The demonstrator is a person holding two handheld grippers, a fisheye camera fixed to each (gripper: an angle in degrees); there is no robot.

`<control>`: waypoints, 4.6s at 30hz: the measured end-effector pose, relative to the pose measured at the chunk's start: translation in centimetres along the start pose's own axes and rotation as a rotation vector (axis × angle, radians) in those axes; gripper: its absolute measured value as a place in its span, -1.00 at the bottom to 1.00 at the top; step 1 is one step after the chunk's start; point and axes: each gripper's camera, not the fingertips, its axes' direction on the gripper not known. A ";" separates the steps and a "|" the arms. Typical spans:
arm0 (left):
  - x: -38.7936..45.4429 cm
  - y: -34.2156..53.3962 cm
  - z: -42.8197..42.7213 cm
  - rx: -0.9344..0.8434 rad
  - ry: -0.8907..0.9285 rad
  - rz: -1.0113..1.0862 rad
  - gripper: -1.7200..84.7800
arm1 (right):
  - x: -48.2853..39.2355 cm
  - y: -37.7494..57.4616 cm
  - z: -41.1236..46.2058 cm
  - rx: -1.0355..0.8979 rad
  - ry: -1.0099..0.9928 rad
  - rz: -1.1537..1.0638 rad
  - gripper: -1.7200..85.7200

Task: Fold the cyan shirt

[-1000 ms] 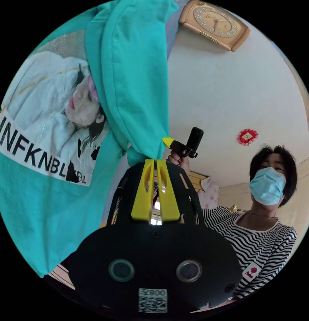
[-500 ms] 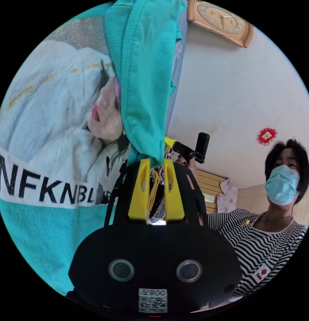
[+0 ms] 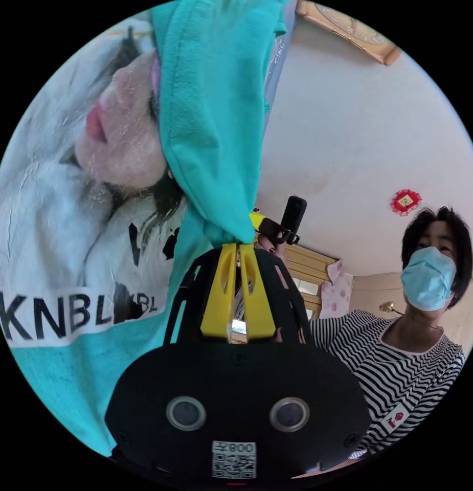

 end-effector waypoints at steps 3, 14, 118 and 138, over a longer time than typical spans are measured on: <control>0.6 0.4 0.4 -0.036 0.002 0.003 -0.93 | -1.0 0.7 -1.6 -0.016 0.006 -0.018 -0.92; 6.1 1.9 -9.2 0.120 -0.366 0.150 -0.84 | 3.2 -1.6 -1.5 0.134 0.273 0.116 -0.87; 13.5 10.8 -17.5 0.178 -1.045 0.587 -0.96 | -10.3 3.9 15.9 0.236 0.740 0.001 -0.96; 8.0 16.3 -10.8 0.031 -1.092 0.748 -0.96 | -18.7 20.7 13.5 0.407 0.546 0.114 -0.96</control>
